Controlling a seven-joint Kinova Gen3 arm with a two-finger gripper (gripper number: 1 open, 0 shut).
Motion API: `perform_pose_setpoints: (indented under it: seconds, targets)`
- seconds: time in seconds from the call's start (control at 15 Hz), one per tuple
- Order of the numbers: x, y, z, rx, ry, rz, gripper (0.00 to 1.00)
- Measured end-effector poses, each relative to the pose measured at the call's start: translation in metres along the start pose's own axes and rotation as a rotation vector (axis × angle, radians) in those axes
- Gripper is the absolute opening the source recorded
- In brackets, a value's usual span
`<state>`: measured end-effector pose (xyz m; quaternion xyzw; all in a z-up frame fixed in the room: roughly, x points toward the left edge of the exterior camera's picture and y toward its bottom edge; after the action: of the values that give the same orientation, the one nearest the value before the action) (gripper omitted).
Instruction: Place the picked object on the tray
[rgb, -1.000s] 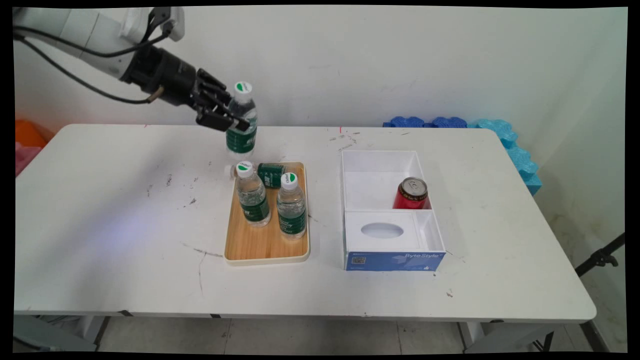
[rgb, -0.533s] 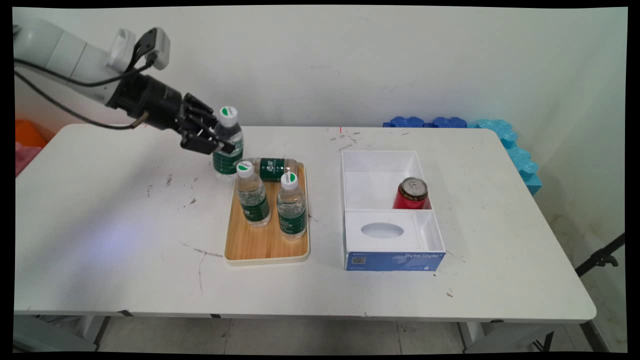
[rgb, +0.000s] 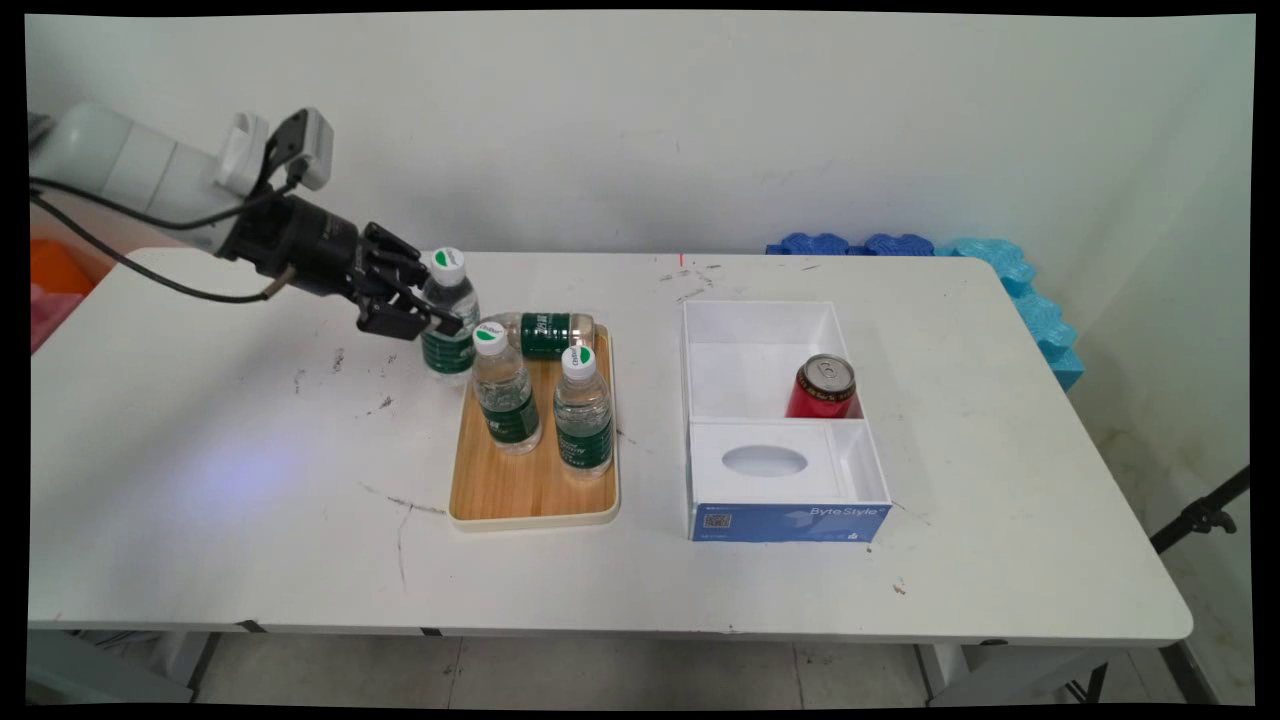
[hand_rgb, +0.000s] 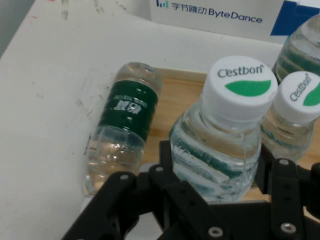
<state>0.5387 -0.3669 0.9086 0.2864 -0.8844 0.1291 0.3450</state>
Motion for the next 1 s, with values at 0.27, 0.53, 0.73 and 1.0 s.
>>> perform_pose_setpoints:
  seconds: [0.27, 0.53, 0.73, 1.0]
  targets:
    - [-0.015, -0.003, 0.025, -0.021, 0.025, -0.011, 0.0]
    - [-0.021, -0.009, 0.048, -0.017, 0.063, 0.008, 0.0]
    - [-0.024, -0.014, 0.062, -0.009, 0.083, 0.021, 0.0]
    - [-0.029, -0.018, 0.074, -0.008, 0.093, 0.028, 0.0]
